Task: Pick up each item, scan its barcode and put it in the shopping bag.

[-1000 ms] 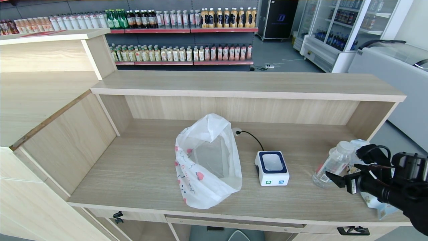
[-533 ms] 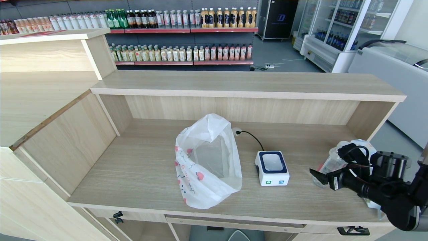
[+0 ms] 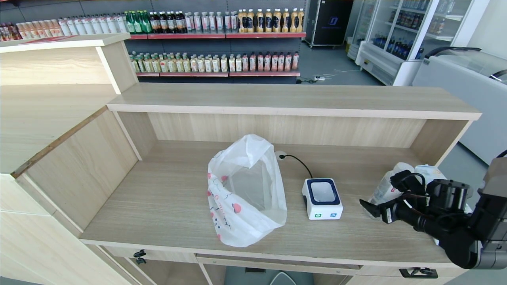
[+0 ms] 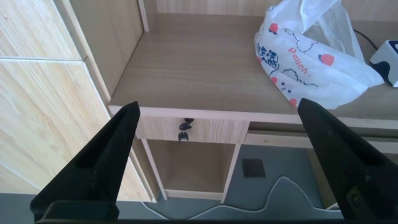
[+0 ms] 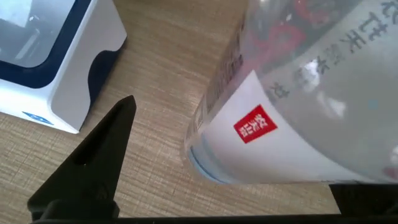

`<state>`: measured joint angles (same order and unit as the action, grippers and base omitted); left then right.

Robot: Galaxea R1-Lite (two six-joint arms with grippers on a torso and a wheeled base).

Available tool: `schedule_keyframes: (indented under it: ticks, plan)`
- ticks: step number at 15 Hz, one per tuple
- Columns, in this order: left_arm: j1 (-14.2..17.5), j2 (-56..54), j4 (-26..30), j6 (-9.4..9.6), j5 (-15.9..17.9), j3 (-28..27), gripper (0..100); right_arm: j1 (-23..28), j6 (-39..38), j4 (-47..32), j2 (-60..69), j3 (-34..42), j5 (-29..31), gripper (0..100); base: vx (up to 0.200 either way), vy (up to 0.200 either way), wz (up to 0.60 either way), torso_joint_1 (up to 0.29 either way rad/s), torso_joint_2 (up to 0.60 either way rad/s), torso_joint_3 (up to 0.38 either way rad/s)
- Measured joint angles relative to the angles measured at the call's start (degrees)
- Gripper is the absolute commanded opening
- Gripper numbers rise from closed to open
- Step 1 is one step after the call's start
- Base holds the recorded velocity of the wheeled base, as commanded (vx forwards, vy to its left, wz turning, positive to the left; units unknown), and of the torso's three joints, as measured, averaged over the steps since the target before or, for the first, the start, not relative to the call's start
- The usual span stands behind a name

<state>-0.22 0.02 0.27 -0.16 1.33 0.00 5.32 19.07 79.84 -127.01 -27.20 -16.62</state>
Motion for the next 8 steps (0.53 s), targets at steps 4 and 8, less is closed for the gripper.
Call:
schedule_keyframes:
  ticks: [4,8]
  plan:
    - [0.0,0.0,0.0,0.00,0.0,0.0,100,0.1,-0.4,0.1,-0.1,-0.7,-1.5,0,0.000,0.000,0.00,0.000,0.00,0.000]
    - [0.0,0.0,0.0,0.00,0.0,0.0,100,0.2,-0.6,0.3,-0.1,-3.6,-5.1,0,0.000,0.000,0.00,0.000,0.00,0.000]
